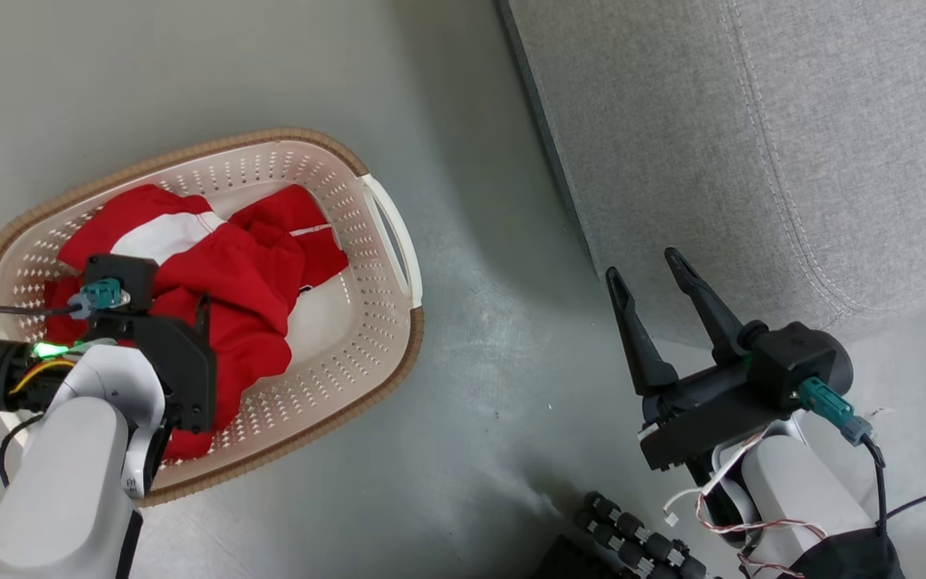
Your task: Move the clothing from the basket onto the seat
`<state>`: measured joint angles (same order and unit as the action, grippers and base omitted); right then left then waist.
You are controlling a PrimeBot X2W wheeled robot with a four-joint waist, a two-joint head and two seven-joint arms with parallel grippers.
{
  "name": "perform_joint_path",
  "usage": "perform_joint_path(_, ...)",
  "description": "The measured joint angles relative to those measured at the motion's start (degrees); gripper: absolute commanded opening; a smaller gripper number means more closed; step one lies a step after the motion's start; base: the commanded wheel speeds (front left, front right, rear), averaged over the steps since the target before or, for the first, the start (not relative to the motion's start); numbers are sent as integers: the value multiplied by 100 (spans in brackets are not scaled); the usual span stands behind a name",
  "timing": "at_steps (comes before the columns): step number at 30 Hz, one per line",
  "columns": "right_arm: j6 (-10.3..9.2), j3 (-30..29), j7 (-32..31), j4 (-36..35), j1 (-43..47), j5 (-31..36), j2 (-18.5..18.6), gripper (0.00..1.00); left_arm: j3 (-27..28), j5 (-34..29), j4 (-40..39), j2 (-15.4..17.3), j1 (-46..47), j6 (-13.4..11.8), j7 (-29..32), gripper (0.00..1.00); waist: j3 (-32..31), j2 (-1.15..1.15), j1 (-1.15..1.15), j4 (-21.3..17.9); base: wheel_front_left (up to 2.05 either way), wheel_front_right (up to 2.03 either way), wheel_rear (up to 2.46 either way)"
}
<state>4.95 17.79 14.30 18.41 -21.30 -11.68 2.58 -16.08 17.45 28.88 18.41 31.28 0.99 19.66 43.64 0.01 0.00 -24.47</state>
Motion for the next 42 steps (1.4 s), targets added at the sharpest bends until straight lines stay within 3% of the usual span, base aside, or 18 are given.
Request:
perform_joint_path(20, -47, 220, 0, -182, -46, -93, -9, 100, -4, -69, 44, 200, 265, 3, 99, 99, 464, 0, 0, -150, 0, 0, 0)
perform_joint_path(21, -47, 220, 0, -189, -45, -93, -9, 100, -11, -71, 44, 199, 279, 3, 99, 96, 485, 0, 0, -158, 0, 0, 0)
perform_joint_path(22, -47, 222, 0, -196, -46, -93, -9, 100, -16, -78, 43, 198, 292, 3, 99, 83, 508, 0, -1, -165, 0, 0, 0)
perform_joint_path(23, -47, 222, 0, -201, -46, -93, -9, 100, -24, -90, 42, 197, 306, 3, 99, 81, 531, 0, 0, -172, 0, 0, 0)
perform_joint_path(24, -47, 221, 0, -205, -46, -93, -9, 100, -30, -93, 42, 197, 320, 3, 99, 68, 554, 0, 0, -178, 0, 0, 0)
perform_joint_path(25, -47, 221, 0, -208, -47, -93, -10, 100, -32, -93, 42, 197, 332, 3, 99, 47, 575, 0, 0, -185, 0, 0, 0)
perform_joint_path(26, -47, 218, 0, -209, -48, -93, -10, 100, -37, -93, 41, 196, 337, 4, 99, 47, 594, 0, 0, -191, 0, 0, 0)
perform_joint_path(28, -47, 214, 0, -205, -52, -93, -11, 100, -47, -93, 45, 181, 339, 8, 92, 0, 621, 0, 0, -203, 0, 0, 0)
perform_joint_path(34, -47, 205, 0, -202, -56, -93, -12, 100, -66, -90, 62, 160, 343, 60, 53, 0, 627, 0, 0, -200, 0, 0, 0)
perform_joint_path(42, -47, -31, 0, -118, -126, -92, -15, 100, -124, 14, 79, -149, 349, 162, -92, 0, 509, 0, 0, -46, 0, 0, 0)
